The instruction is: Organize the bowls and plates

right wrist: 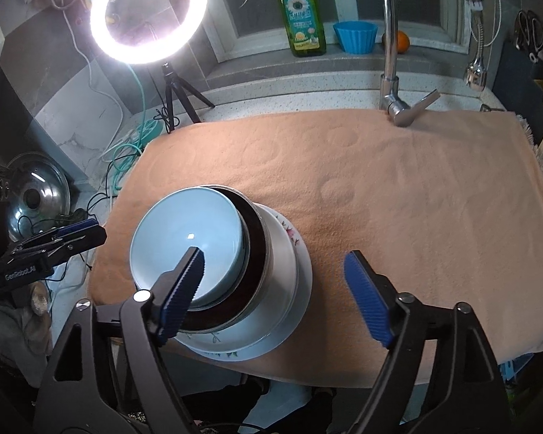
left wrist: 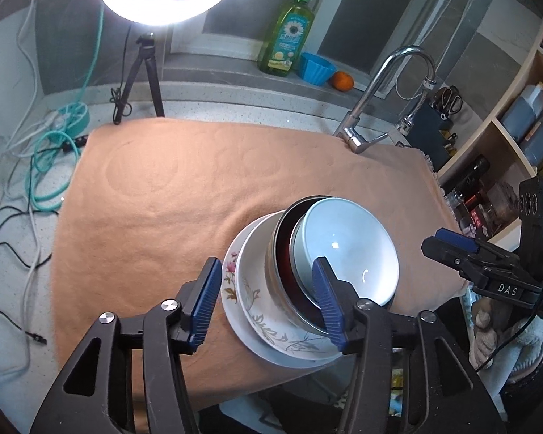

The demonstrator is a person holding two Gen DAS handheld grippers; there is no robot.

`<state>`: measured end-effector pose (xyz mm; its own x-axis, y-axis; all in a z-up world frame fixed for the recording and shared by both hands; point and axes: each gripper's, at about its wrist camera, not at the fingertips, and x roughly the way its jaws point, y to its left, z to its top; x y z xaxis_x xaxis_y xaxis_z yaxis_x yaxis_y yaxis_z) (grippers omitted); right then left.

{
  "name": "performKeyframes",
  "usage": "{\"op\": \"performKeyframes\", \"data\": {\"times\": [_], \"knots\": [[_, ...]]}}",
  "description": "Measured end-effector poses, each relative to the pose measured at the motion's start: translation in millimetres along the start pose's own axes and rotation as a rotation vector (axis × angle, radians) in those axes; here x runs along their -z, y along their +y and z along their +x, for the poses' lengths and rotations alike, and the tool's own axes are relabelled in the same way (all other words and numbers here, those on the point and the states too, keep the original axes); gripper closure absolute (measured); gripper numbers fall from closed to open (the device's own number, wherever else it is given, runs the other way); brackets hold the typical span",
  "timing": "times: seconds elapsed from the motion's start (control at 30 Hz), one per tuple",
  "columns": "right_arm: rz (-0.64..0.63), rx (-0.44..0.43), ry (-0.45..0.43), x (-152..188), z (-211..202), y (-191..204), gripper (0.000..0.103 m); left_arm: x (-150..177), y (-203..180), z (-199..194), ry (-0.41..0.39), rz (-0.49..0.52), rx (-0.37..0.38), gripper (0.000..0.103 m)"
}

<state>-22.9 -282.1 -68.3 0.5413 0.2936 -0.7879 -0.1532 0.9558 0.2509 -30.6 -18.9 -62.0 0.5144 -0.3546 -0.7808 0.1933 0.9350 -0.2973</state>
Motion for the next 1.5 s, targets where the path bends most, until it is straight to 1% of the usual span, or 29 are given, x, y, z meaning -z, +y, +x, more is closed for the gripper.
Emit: {"op": "performKeyframes", "data": {"times": [0.1, 0.17, 0.23, 0.33, 0.37, 0.5, 0.57, 0.6, 0.87, 1.5], "knots": [[-0.002, 0.02, -0.026, 2.2, -6.9, 3.9, 0.014, 1.8, -6.7, -5.6, -0.024, 0.023, -0.011, 0.042], [-0.014, 0.038, -0.04, 3.9, -10.5, 8.1, 0.014, 2.5, -10.2, -8.5, -0.036, 0.031, -0.013, 0.033], [-0.035, 0.057, -0.047, 5.4, -12.6, 13.2, 0.013, 2.7, -14.0, -11.6, -0.05, 0.041, -0.017, 0.03], [-0.062, 0.076, -0.064, 7.6, -16.5, 20.1, 0.013, 4.1, -15.3, -16.2, -0.077, 0.039, -0.011, 0.023], [-0.066, 0.081, -0.071, 8.2, -18.2, 21.9, 0.013, 4.9, -15.6, -17.2, -0.08, 0.036, -0.011, 0.023], [-0.052, 0.08, -0.092, 10.5, -23.7, 22.6, 0.012, 9.6, -18.5, -17.0, -0.072, 0.046, -0.05, 0.023], [-0.043, 0.077, -0.1, 11.0, -24.6, 21.8, 0.007, 12.8, -20.4, -16.8, -0.066, 0.05, -0.062, 0.023], [-0.039, 0.077, -0.106, 11.1, -25.2, 21.4, 0.006, 13.8, -20.4, -16.3, -0.062, 0.052, -0.07, 0.023], [-0.067, 0.096, -0.121, 12.2, -28.0, 30.0, 0.006, 15.2, -21.4, -20.0, -0.074, 0.057, -0.116, 0.023], [-0.072, 0.099, -0.126, 9.5, -27.4, 32.4, 0.006, 13.0, -19.6, -21.6, -0.083, 0.052, -0.126, 0.023]]}}
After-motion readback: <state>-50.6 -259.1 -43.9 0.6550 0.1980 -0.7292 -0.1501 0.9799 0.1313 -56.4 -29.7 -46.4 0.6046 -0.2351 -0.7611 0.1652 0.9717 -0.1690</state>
